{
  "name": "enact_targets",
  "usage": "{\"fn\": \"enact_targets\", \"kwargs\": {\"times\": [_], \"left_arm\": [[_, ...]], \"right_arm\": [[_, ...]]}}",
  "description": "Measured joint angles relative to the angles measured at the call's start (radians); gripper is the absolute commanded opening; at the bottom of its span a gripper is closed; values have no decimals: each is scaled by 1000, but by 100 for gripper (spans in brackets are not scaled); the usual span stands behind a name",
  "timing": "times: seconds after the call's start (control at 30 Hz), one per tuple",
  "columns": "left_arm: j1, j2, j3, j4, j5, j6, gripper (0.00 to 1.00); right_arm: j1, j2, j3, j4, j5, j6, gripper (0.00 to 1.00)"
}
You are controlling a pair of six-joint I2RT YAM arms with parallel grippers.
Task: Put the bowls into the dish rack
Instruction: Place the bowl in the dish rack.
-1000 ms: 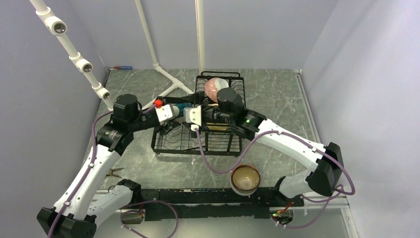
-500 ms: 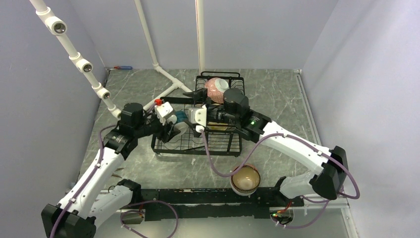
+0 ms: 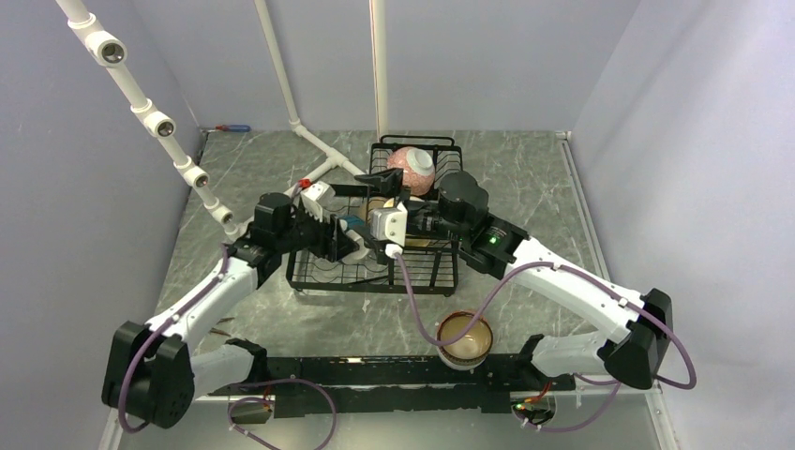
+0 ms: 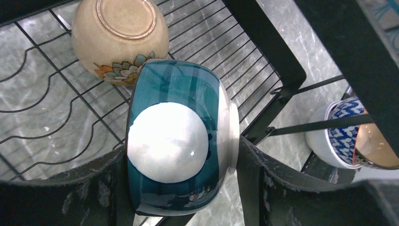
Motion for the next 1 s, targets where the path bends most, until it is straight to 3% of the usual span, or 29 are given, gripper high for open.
{"fn": "enact_targets", "kwargs": {"times": [0.37, 1.0], "left_arm": [[16, 195, 14, 97, 117, -142, 3], [105, 201, -25, 260, 129, -287, 3]], "right_arm": [[0, -35, -17, -1, 1, -1, 100], [0, -40, -21, -1, -7, -2, 100]]}}
